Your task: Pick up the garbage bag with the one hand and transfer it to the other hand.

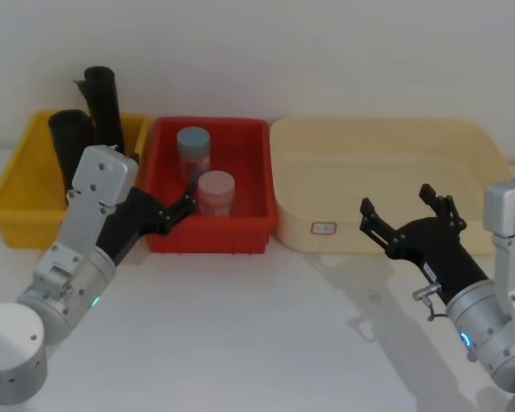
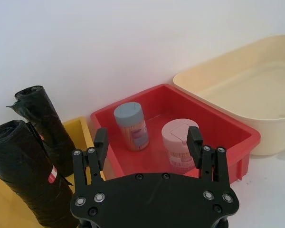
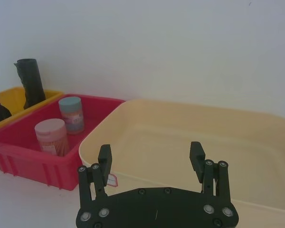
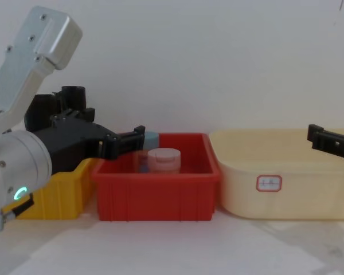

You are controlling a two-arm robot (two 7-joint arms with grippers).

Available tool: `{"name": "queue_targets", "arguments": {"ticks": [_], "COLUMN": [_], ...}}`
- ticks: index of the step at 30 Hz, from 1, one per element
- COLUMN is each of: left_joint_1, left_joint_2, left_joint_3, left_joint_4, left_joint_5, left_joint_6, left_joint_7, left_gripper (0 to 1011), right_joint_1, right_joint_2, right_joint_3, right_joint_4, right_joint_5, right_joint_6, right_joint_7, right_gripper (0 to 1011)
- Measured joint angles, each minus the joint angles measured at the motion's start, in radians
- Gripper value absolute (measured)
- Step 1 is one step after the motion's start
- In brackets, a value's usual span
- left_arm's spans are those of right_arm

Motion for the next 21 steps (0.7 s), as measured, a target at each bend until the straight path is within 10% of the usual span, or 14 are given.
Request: {"name": "queue_targets", "arguments": {"ticks": [21], "left_joint_1": [0.0], "left_joint_2": [0.0], "left_joint_3": [0.0], "left_joint_4": [0.0], "left_joint_5": [0.0], "left_joint_6": [0.0], "left_joint_7": [0.0], "left_gripper": [1000], "right_joint_1": [0.0], "right_joint_2": [0.0], "right_joint_3": [0.0], "right_joint_4": [0.0], "right_joint_5": [0.0], "right_joint_6": [0.0], "right_joint_7": [0.0], "right_gripper": [1001]}}
